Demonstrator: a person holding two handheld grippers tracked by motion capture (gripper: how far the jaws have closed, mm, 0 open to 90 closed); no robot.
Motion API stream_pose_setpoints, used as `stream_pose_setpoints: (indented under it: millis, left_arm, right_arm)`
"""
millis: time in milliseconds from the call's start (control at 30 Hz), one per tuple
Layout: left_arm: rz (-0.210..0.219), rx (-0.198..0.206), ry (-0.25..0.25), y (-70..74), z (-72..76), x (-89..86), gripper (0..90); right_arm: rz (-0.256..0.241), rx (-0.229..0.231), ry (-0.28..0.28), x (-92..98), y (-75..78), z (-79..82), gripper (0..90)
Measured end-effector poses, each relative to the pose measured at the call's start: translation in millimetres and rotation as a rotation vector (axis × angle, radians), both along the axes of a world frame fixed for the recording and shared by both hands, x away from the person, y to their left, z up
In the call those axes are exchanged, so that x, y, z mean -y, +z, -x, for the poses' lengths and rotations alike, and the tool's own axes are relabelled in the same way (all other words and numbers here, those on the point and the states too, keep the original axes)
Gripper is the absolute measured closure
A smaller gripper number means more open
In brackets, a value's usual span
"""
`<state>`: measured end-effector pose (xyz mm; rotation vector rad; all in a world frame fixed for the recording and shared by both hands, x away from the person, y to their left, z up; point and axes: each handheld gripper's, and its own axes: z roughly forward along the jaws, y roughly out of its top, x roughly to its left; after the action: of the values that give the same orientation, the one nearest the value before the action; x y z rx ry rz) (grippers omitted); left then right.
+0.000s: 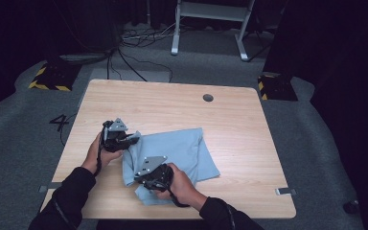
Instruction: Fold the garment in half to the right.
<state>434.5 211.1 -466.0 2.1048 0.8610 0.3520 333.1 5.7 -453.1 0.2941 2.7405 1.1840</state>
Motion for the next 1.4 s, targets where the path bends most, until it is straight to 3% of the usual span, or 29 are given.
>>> stream_pose_setpoints:
  millis: [433, 833, 1400]
  left_arm:
    - [0.003, 0.028, -0.013, 8.2, -3.8, 25.3, 78.0]
    - [-0.001, 0.047, -0.048, 14.6, -6.5, 52.4, 78.0]
    - [0.031, 0.055, -0.067, 19.8, -12.9, 79.4, 78.0]
  right_arm:
    - [-0.033, -0.003, -0.048, 32.5, 15.9, -4.7, 85.0]
    - [-0.039, -0.008, -0.092, 63.6, 17.9, -3.6, 85.0]
    - [-0.071, -0.016, -0.154, 100.7, 20.2, -6.1, 85.2]
